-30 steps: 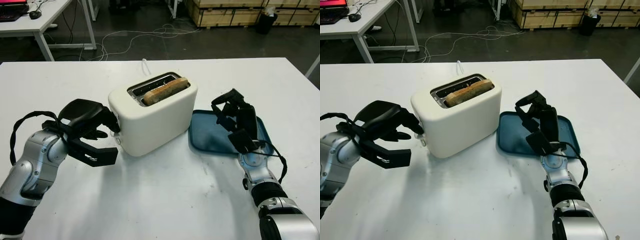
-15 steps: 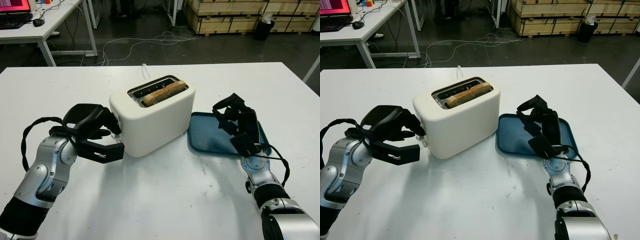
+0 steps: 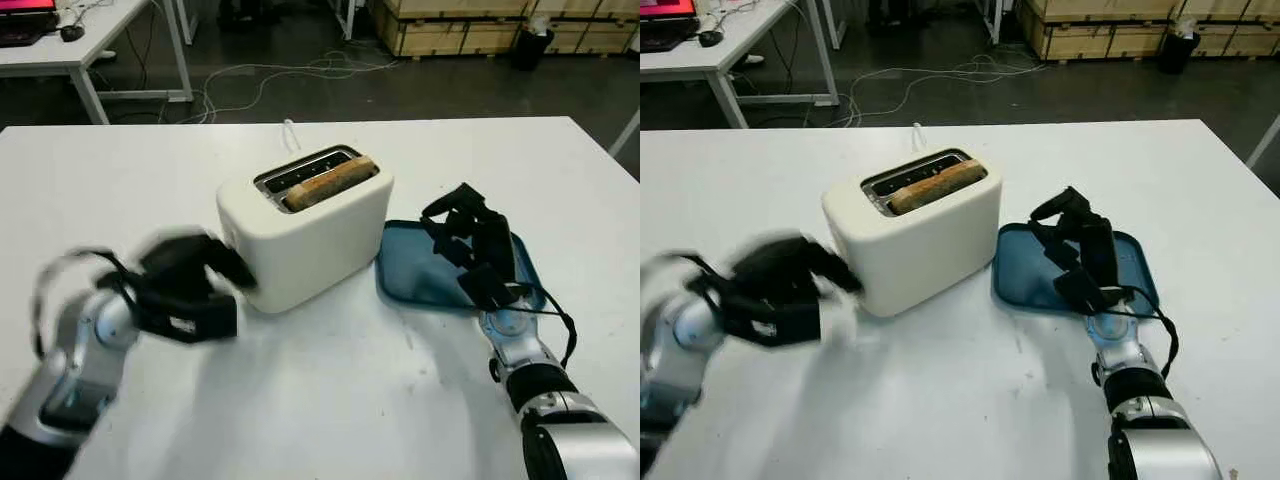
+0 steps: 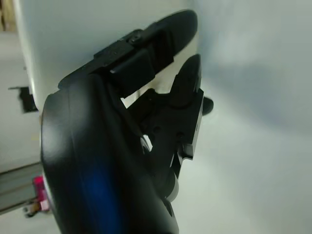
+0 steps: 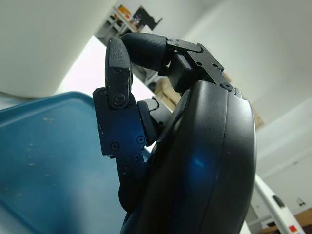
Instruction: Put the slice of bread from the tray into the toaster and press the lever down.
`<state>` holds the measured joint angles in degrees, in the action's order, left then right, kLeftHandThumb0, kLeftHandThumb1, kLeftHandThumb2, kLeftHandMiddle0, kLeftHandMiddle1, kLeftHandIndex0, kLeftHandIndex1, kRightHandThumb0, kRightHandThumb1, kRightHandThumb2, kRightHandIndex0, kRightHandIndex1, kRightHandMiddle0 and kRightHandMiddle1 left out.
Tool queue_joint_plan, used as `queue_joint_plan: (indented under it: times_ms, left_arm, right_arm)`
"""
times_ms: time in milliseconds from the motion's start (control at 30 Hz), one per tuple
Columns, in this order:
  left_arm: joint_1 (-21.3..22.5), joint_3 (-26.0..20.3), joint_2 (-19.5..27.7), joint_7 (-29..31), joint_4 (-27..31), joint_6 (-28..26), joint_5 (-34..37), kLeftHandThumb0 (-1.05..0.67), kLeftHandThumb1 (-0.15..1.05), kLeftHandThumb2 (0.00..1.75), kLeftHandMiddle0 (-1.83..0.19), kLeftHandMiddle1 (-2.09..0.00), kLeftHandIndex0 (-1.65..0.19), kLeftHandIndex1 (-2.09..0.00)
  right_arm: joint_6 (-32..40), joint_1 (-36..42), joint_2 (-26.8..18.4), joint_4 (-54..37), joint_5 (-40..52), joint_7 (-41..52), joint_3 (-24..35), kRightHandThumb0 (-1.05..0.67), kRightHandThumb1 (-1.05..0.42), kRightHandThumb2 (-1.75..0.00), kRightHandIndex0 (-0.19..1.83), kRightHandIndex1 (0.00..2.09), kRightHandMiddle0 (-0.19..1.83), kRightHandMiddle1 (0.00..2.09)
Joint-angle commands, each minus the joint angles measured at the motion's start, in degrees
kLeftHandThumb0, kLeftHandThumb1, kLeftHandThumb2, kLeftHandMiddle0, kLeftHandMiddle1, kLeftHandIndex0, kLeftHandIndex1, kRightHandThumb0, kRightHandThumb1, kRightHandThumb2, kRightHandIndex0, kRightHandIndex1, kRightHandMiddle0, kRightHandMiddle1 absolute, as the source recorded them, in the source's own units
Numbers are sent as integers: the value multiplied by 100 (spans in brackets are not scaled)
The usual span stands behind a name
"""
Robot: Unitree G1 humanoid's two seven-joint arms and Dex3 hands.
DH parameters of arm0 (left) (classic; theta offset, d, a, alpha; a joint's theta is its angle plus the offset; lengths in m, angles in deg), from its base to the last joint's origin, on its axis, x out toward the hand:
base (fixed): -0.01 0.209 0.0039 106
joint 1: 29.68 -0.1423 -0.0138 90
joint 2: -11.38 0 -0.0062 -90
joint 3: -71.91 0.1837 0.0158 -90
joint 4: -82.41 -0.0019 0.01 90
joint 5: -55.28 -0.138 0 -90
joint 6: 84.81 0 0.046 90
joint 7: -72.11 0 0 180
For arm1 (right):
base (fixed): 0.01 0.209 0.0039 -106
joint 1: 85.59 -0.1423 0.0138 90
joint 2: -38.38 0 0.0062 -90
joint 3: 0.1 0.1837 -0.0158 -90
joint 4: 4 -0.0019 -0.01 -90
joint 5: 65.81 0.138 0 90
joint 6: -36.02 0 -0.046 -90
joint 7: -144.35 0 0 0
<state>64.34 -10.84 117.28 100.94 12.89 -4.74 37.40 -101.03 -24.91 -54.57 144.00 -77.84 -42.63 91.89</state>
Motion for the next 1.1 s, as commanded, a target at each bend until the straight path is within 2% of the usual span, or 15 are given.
queue_joint_plan:
  times_ms: [0,33,67,133,200,267,300,400,500,667,767,900,1067]
  left_arm:
    - [48,-457,-108,-350,-16,198,227,-6,91,11,-102,-164,-139,-8]
    - [60,-592,-139,-446,-62,283,297,-7,87,20,-100,-169,-140,-10]
    - [77,-702,-147,-543,-110,366,326,-10,76,46,-97,-172,-138,-14]
    - [128,-906,-110,-698,-217,497,333,-15,66,68,-95,-174,-135,-20]
    - [180,-1046,-72,-789,-305,566,330,-20,67,68,-94,-174,-121,-47]
    - [256,-1182,-2,-843,-414,629,322,-21,69,66,-93,-175,-97,-96]
    - [302,-1242,55,-849,-482,687,315,-22,70,64,-93,-175,-91,-109]
    - [423,-1358,204,-811,-622,777,340,-23,72,63,-92,-175,-84,-127]
    - [558,-1456,389,-666,-682,773,434,-20,67,68,-89,-175,-79,-144]
    - [791,-1616,817,-336,-955,896,612,-20,60,71,-92,-175,-80,-157]
    - [938,-1637,1069,-155,-1242,1081,697,-20,55,73,-95,-175,-80,-166]
    - [1069,-1610,1254,2,-1363,1050,732,-21,54,71,-95,-175,-79,-164]
    - [1172,-1600,1212,-114,-1412,1018,660,-23,56,68,-93,-175,-82,-157]
  right_arm:
    - [170,-211,-123,-29,109,262,5,-47,-92,-24,86,175,61,174]
    - [276,-274,-166,-12,214,475,29,-47,-92,-25,85,175,60,173]
    - [394,-342,-217,6,306,687,52,-47,-92,-26,83,175,60,170]
    - [552,-505,-372,59,410,1062,61,-50,-92,-28,79,175,64,158]
    - [633,-650,-500,121,470,1343,77,-53,-92,-30,78,172,70,142]
    - [757,-855,-627,229,648,1782,144,-58,-92,-31,78,174,68,146]
    - [788,-966,-703,295,708,1988,167,-61,-92,-32,78,174,67,147]
    - [790,-1244,-916,450,664,2272,153,-73,-92,-36,79,175,67,145]
    - [865,-1551,-1124,609,595,2577,89,-85,-92,-39,81,175,70,150]
    - [1078,-2073,-1454,908,431,3268,-132,-96,-92,-34,90,175,78,155]
    - [903,-2299,-1596,1066,286,3539,-265,-99,-92,-32,98,175,86,161]
    - [820,-2551,-1723,1223,-7,3615,-511,-104,-92,-31,108,175,98,162]
    - [772,-2692,-1708,1301,-213,3645,-692,-105,-92,-30,124,169,113,156]
